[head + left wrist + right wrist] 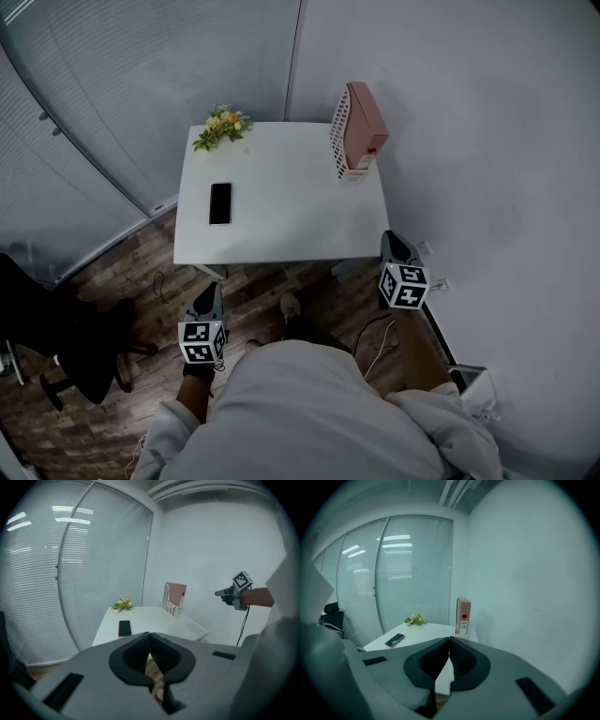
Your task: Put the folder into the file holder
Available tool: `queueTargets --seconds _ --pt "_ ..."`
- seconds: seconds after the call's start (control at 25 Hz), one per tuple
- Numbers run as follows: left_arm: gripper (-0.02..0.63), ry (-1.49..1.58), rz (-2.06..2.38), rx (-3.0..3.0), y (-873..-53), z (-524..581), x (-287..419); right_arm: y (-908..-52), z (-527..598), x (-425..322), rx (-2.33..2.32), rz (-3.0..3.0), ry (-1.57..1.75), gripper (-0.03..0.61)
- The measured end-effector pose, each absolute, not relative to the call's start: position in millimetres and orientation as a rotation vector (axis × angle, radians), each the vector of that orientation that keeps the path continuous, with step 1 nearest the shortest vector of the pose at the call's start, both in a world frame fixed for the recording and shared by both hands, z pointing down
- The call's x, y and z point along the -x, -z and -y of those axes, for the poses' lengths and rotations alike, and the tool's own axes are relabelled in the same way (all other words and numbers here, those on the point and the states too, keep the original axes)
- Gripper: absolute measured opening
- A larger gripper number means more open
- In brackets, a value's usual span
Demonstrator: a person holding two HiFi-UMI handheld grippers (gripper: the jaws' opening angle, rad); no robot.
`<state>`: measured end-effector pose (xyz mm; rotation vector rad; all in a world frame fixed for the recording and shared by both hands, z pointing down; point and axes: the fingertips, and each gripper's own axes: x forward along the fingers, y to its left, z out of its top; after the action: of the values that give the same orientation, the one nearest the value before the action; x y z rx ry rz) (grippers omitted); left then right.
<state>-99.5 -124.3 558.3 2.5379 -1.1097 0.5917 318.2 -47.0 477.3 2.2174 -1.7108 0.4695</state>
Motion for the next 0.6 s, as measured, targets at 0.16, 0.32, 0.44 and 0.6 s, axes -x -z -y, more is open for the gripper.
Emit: queueTargets --seconds 0.16,0.32,0.44,0.6 --pt "0.009 -0.598 1.103 -2.548 -556 117 98 -475 26 -302 -2.237 1.74 -0.368 0.014" --pt "0.009 -0.606 1.092 -2.559 -556 114 94 -478 11 -285 -2.255 1.76 -0.296 0.012" --pt "0.009 -0.615 1.078 -2.569 -556 111 88 -484 2 -275 -2.265 1.776 -0.285 0.012" --pt "0.009 -0.628 1.057 -2.583 -555 108 80 -493 -6 -266 -2.247 1.795 -0.306 0.012"
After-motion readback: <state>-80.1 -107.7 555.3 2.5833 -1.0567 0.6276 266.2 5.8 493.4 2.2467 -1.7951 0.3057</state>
